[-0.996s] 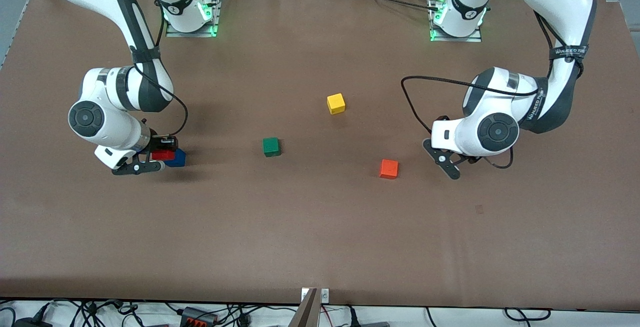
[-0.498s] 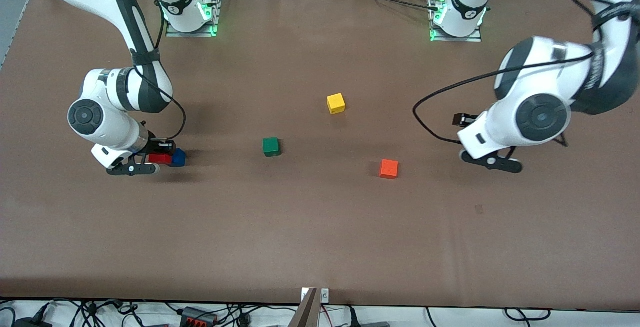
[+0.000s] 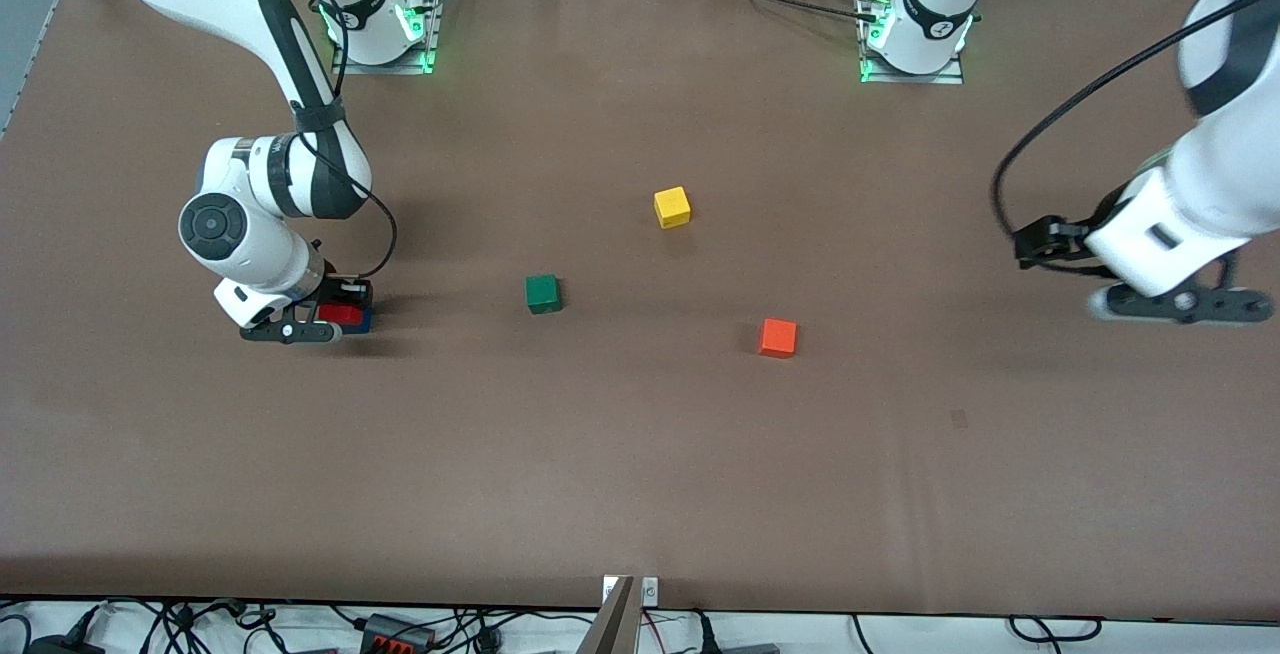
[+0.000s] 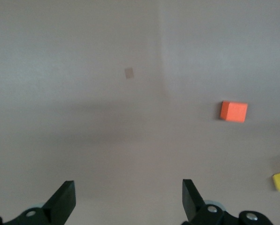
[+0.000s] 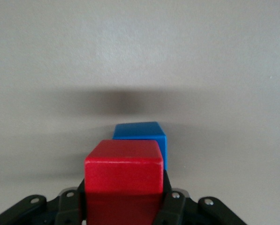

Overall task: Pass red block to right arm, stack on blue
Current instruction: 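Lower the red cube onto the blue cube while the left gripper retracts, then open the right gripper to release the red cube on the blue cube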

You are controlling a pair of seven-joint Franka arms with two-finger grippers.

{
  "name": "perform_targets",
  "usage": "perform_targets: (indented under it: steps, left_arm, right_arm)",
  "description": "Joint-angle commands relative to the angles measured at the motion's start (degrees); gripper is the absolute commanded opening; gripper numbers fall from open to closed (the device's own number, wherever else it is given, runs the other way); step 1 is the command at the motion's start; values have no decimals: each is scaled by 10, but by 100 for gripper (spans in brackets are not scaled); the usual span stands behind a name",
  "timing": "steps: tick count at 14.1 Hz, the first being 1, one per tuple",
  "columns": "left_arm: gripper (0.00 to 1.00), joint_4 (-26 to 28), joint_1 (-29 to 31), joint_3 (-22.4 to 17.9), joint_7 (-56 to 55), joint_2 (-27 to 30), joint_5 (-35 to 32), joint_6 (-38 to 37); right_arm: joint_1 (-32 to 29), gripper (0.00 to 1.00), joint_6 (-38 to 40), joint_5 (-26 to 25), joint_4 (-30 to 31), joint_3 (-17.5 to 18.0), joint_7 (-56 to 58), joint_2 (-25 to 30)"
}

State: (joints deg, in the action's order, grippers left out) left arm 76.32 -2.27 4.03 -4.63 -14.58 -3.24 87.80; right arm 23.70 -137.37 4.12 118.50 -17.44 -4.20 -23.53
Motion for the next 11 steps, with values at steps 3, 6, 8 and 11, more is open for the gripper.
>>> perform_targets:
  steps: [3,6,8,11]
  left_arm:
    - [100,176,-14,-43,64,133,22,98]
    - [100,180,-10,-37,59,141,21,72]
    - [100,170,-10,-33,56,140,22,48]
    - [100,163,-11,-32,57,138,20,47]
  right_arm:
    - [2,0,0,-10,13,-1,-10,20]
    - [1,0,0,-10,9,-2,-10,21]
    - [-3,0,-1,-10,9,-2,-10,19]
    - [-8,0,-2,-10,9,-1,-9,16]
